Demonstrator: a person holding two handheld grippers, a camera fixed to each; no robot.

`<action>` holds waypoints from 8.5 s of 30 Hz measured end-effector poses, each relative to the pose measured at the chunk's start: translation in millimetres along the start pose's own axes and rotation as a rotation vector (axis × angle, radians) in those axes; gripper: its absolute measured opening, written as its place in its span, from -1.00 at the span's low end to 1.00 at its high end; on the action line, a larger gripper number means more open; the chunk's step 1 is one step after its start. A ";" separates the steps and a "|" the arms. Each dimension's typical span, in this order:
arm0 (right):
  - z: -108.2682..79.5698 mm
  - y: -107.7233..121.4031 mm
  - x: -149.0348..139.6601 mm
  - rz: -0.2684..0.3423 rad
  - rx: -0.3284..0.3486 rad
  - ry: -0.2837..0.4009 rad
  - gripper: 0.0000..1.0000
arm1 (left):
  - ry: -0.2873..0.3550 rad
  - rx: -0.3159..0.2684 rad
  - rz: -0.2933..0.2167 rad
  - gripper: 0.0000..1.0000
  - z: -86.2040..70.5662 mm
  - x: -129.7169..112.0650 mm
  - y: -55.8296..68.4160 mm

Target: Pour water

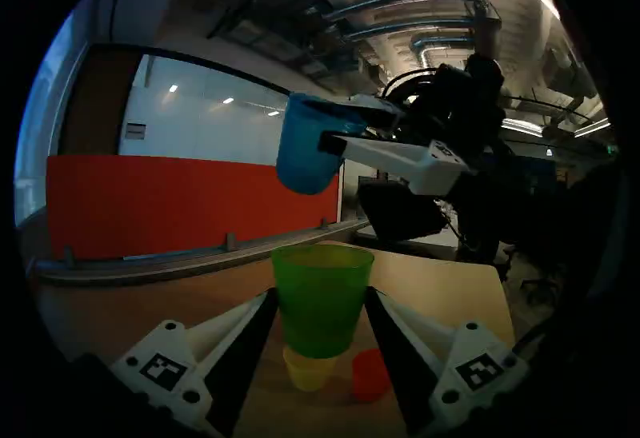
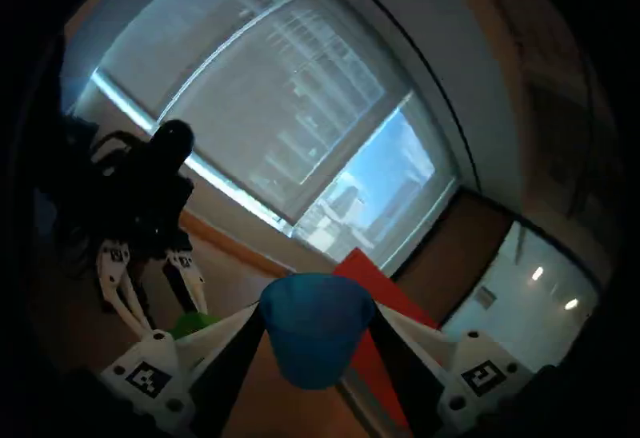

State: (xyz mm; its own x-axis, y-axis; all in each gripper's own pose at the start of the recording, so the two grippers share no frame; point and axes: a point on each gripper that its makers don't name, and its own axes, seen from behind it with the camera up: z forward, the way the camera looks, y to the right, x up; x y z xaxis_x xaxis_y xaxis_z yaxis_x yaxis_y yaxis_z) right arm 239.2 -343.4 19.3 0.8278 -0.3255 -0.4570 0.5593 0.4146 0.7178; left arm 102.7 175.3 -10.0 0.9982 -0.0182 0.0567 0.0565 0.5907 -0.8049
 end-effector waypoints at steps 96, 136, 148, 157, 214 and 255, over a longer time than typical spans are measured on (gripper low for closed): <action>-126.0 -83.3 -296.5 0.570 0.064 -0.589 0.81 | -0.482 0.022 0.049 0.58 -11.1 -149.1 -28.9; -133.6 -105.3 -327.1 0.579 0.081 -0.661 0.83 | -0.549 0.024 0.045 0.57 -16.3 -172.7 -32.9; -134.5 -106.3 -328.2 0.583 0.077 -0.658 0.82 | -0.570 0.023 0.047 0.58 -19.6 -180.9 -32.9; -136.1 -106.6 -328.1 0.574 0.073 -0.656 0.83 | -0.577 0.023 0.045 0.58 -21.4 -184.5 -32.0; -166.1 -112.6 -324.6 0.551 0.040 -0.664 0.99 | -0.629 0.022 0.007 0.73 -31.6 -191.1 -31.0; -236.0 -106.7 -288.3 0.612 -0.140 -0.612 0.99 | -0.587 0.186 0.034 0.73 -88.0 -155.2 -35.4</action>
State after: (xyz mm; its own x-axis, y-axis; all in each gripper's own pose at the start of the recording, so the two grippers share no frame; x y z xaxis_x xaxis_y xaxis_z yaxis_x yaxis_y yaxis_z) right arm -48.8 -93.2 -49.4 0.8376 -0.3940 0.3783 0.0582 0.7531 0.6554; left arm -52.5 86.2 -42.4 0.8193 0.4192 0.3912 -0.0320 0.7146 -0.6988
